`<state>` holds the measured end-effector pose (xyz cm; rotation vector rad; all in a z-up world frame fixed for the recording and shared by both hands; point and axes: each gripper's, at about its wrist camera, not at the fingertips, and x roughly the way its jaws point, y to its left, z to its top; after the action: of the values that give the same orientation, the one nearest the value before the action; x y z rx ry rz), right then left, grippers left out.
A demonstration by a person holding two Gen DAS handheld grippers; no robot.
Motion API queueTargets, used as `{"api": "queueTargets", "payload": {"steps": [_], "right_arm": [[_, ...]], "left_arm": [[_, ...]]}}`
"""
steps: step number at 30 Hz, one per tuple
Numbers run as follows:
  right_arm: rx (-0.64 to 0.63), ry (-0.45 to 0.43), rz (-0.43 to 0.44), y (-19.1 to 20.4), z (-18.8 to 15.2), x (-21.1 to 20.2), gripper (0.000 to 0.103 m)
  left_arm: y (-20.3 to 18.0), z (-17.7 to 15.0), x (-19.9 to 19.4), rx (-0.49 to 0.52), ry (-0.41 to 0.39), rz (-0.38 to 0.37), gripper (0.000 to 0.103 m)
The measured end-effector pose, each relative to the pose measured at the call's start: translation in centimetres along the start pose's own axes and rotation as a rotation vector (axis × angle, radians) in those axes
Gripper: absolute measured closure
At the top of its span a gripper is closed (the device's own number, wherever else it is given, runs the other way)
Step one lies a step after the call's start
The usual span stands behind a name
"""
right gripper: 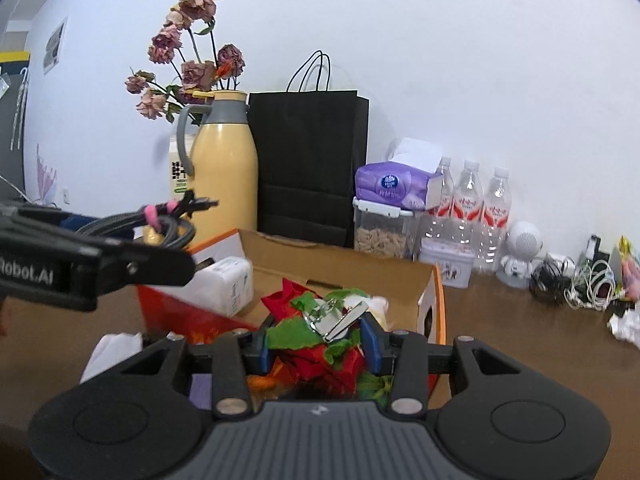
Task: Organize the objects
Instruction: 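Lower the cable and rose into the box and open both grippers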
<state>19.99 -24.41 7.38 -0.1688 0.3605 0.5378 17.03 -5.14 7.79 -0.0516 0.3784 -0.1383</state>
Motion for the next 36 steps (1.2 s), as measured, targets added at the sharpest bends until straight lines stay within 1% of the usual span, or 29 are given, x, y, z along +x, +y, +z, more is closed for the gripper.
{"api": "queueTargets", "payload": {"steps": [5,8,13,17,22,24,28,31,32,33,35,36], "right_arm": [[0.004,0.015,-0.029,-0.6,2.1,4.0,0.062],[0.017,0.022,-0.047,-1.3,2.9,6.7,0.062],[0.056,0.06,-0.05,-2.8,3.6,11.4,0.062],[0.039,0.074,-0.083,-3.6,3.5,14.9,0.062],[0.076,0.094,-0.086,-4.8,2.4,17.0,0.062],[0.095,0.097,-0.076,-5.2,2.1,17.1,0.062],[0.1,0.101,-0.059,-5.3,1.7,17.0,0.06],[0.104,0.111,-0.06,-5.4,1.5,16.8,0.058],[0.105,0.112,-0.057,-5.4,1.5,16.8,0.057],[0.108,0.112,-0.054,-5.4,1.5,16.7,0.055],[0.11,0.108,-0.05,-5.4,1.5,16.5,0.04],[0.11,0.104,-0.047,-5.3,1.5,16.4,0.036]], "left_arm": [[1.5,1.8,4.2,-0.052,0.015,-0.043,0.014],[2.6,2.4,7.3,-0.083,0.051,-0.055,0.014],[4.0,3.1,12.0,-0.137,0.097,-0.031,0.014],[4.8,3.0,14.7,-0.186,0.11,0.001,0.014],[4.8,2.5,15.8,-0.153,0.125,0.026,0.014],[4.8,2.1,16.0,-0.144,0.134,0.041,0.014],[4.3,1.5,16.1,-0.09,0.13,0.083,0.014],[4.3,1.4,15.9,-0.083,0.127,0.098,0.014],[4.3,1.5,15.8,-0.079,0.122,0.103,0.013],[4.3,1.5,15.6,-0.072,0.113,0.116,0.007],[4.3,1.7,15.2,-0.063,0.093,0.148,0.0],[4.3,1.8,14.9,-0.059,0.081,0.155,0.0]]}}
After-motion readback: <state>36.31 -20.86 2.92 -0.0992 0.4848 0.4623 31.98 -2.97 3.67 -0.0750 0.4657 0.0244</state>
